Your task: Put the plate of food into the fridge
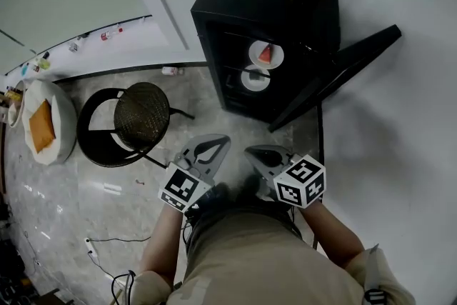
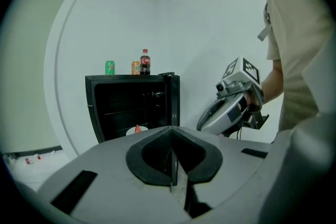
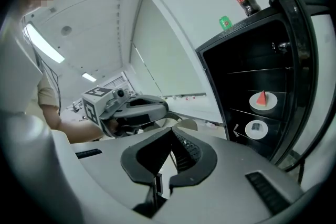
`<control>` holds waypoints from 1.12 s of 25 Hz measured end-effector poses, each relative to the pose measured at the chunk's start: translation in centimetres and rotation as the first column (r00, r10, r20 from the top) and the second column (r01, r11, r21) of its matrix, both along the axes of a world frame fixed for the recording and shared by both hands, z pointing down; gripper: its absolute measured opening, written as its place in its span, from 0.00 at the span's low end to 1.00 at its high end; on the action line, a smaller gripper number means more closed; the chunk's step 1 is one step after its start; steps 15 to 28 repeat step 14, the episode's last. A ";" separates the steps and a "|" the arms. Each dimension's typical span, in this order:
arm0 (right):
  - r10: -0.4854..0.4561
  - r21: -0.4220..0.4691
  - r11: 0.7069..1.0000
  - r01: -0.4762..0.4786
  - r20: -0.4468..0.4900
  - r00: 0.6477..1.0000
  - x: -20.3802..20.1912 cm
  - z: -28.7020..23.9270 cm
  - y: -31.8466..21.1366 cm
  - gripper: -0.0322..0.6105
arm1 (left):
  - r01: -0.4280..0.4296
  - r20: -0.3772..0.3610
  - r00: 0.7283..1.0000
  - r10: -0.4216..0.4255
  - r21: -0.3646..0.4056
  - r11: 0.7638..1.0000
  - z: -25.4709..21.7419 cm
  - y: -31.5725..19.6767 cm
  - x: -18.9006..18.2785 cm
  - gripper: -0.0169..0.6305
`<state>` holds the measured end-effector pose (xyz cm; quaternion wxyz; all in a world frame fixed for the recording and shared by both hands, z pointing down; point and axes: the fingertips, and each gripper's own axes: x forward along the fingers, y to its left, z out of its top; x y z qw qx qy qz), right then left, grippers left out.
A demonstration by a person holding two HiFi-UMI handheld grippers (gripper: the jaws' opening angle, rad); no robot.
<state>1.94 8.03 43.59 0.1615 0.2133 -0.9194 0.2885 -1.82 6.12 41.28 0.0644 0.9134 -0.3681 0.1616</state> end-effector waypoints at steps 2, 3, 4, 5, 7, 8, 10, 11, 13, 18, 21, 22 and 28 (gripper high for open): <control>0.001 0.006 1.000 -0.001 -0.010 1.000 0.0 -0.1 0.3 0.08 | -0.014 -0.001 1.000 0.014 0.010 1.000 -0.4 0.2 -0.1 0.04; 0.002 0.008 1.000 -0.002 -0.015 1.000 -0.1 -0.1 0.4 0.08 | -0.020 0.000 1.000 0.020 0.019 1.000 -0.6 0.2 -0.3 0.04; 0.005 0.008 1.000 -0.005 -0.022 1.000 -0.2 0.0 0.4 0.08 | -0.029 0.004 1.000 0.029 0.031 0.999 -0.9 0.1 -0.7 0.04; 0.010 0.008 1.000 -0.009 -0.033 0.999 -0.4 0.3 0.5 0.08 | -0.038 0.011 0.999 0.037 0.042 0.998 -1.1 -0.1 -1.1 0.04; 0.023 -0.001 1.000 -0.024 -0.053 0.998 -0.7 0.9 1.0 0.08 | -0.055 0.033 0.998 0.053 0.058 0.997 -1.3 0.1 -2.2 0.04; 0.034 -0.009 0.999 -0.034 -0.057 0.998 -1.0 1.1 1.4 0.08 | -0.062 0.045 0.997 0.059 0.063 0.996 -1.3 0.3 -2.9 0.04; 0.056 -0.025 0.998 -0.057 -0.055 0.997 -2.0 1.2 2.3 0.08 | -0.072 0.057 0.996 0.069 0.064 0.995 -1.3 1.1 -4.4 0.04; 0.065 -0.030 0.997 -0.067 -0.051 0.997 -2.8 1.1 2.8 0.08 | -0.075 0.056 0.996 0.072 0.061 0.995 -1.4 1.6 -5.3 0.04; 0.079 -0.038 0.996 -0.081 -0.044 0.996 -4.5 0.7 4.0 0.08 | -0.078 0.041 0.996 0.076 0.049 0.996 -1.6 2.9 -7.1 0.04; 0.085 -0.042 0.995 -0.086 -0.040 0.996 -5.4 0.5 4.6 0.08 | -0.078 0.031 0.997 0.077 0.042 0.996 -1.7 3.5 -8.0 0.04; 0.085 -0.042 0.995 -0.086 -0.040 0.996 -5.4 0.5 4.6 0.08 | -0.078 0.031 0.997 0.077 0.042 0.996 -1.7 3.5 -8.0 0.04; 0.085 -0.042 0.995 -0.086 -0.040 0.996 -5.4 0.5 4.6 0.08 | -0.078 0.031 0.997 0.077 0.042 0.996 -1.7 3.5 -8.0 0.04; 0.085 -0.042 0.995 -0.086 -0.040 0.996 -5.4 0.5 4.6 0.08 | -0.078 0.031 0.997 0.077 0.042 0.996 -1.7 3.5 -8.0 0.04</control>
